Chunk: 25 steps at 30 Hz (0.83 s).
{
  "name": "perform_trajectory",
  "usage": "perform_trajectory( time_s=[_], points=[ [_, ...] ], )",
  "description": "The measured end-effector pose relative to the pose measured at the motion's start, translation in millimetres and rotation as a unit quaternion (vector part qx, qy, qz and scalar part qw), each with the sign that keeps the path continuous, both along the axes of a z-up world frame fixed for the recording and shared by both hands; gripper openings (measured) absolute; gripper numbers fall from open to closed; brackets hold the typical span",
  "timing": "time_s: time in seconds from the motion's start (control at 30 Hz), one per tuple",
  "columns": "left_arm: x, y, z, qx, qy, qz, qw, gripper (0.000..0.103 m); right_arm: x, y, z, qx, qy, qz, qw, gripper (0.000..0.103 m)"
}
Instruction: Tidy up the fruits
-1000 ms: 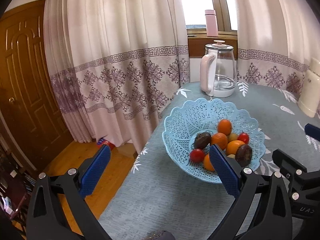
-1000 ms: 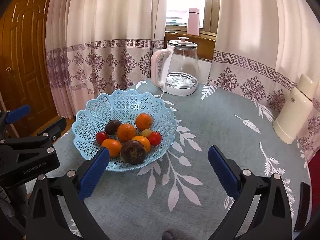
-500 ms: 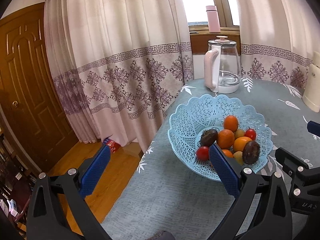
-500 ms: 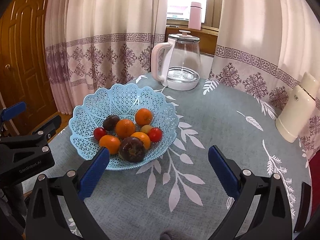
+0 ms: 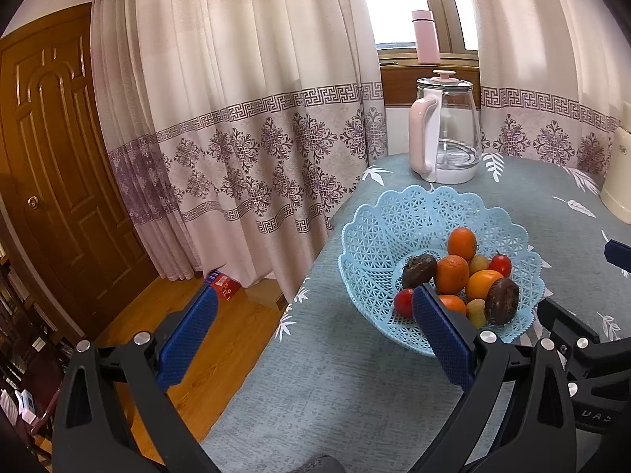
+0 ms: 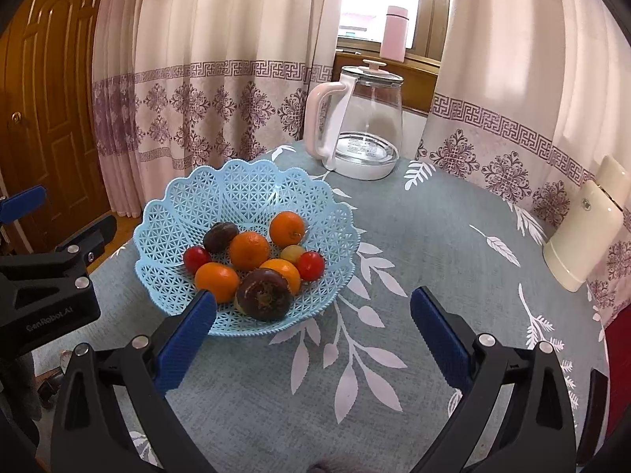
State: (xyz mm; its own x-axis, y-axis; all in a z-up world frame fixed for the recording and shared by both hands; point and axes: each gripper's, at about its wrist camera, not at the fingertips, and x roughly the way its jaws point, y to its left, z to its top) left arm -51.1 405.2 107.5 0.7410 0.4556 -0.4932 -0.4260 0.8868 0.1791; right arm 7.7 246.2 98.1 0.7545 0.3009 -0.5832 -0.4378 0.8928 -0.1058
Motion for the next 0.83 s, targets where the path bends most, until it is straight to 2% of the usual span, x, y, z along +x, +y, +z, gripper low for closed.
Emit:
perform_trajectory(
  time_s=[0.4, 0.83],
  points=[
    [2.1, 0.6, -2.5, -0.001, 0.002, 0.003, 1.0, 0.1, 0.1, 12.0, -9.4, -0.026, -0.003, 0.011, 1.0, 0.098],
    [0.8, -3.4, -2.6, 0.001, 0.002, -0.002, 1.0, 0.1, 10.8, -0.5, -14.0, -0.015, 0.026, -0.014, 0.999, 0.098]
  ],
)
